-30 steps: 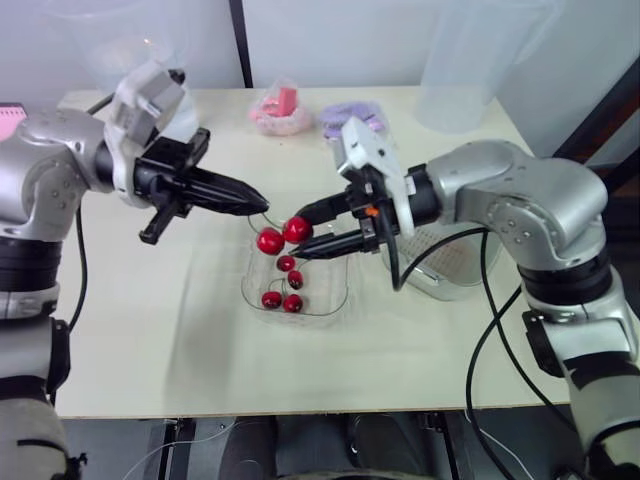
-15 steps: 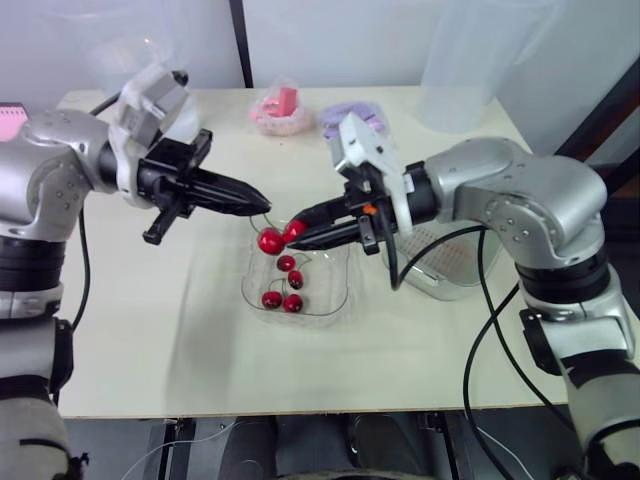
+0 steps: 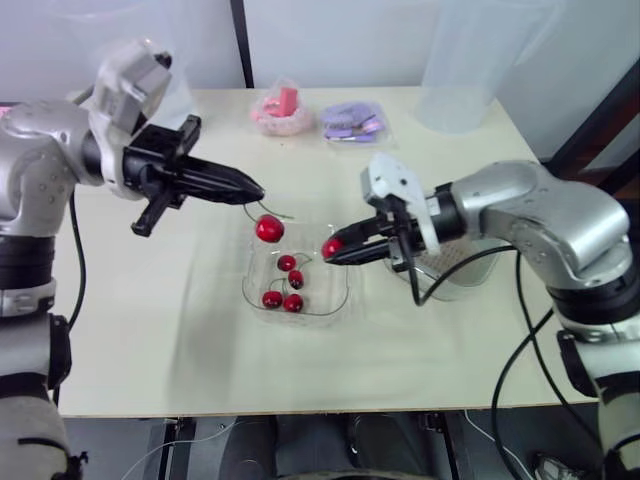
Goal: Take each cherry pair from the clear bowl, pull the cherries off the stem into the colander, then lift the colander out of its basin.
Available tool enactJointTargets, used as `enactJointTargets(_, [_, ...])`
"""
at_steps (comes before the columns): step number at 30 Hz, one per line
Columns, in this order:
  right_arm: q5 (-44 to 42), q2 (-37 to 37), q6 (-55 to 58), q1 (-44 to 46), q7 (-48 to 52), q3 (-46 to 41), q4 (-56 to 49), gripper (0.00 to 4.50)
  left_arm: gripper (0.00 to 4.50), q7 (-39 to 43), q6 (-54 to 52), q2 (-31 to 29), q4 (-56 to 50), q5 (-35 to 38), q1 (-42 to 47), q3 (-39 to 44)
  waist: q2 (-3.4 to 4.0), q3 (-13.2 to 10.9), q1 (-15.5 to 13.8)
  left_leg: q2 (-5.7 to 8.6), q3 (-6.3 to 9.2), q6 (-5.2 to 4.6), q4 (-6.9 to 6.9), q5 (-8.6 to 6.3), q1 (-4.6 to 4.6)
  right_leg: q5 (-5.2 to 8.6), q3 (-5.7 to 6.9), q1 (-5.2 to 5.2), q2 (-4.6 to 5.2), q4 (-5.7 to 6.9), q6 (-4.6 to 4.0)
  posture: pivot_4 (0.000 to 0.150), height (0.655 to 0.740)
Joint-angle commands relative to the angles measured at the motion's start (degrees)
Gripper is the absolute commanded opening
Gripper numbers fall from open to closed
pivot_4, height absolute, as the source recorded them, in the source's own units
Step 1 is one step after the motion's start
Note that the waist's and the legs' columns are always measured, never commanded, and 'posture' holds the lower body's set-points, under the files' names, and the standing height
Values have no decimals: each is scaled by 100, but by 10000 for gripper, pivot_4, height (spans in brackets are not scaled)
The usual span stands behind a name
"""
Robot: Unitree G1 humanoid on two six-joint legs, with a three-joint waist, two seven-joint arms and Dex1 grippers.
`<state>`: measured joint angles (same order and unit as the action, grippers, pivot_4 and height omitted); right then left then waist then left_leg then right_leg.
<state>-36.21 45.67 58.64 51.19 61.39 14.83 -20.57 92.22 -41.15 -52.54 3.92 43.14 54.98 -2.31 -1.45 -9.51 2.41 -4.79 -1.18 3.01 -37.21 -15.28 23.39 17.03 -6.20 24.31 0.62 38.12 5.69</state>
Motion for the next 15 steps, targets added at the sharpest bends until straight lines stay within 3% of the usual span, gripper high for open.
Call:
enactJointTargets(1, [59,300,-62,-74,-147,-591,12,5216,0,-45,-26,-36,-215,37,-1,231,0,0,0,0,0,0,0,0,0,0,0,0,0,0,0,1500,7367])
enactJointTargets(8, [917,1347,-988,-1175,-288,-1207,696,5216,0,-82,72,70,-236,-31,-128,253,-1,1,-70,2,-1,0,-2,0,0,0,0,-5,1,-6,0,1500,7367])
enactJointTargets(14, [1353,1470,-1497,-1788,-452,-1398,1248,5216,0,-78,178,199,-194,-121,-154,206,-1,1,-26,2,-2,-1,-5,0,-6,0,-3,-7,-2,1,0,1500,7367])
enactJointTargets(15, [1425,1459,-1567,-1857,-480,-1397,1330,9987,0,-69,198,225,-200,-136,-166,197,-1,1,-16,1,-2,-1,-5,0,-7,0,-3,-8,-2,1,0,1500,7367])
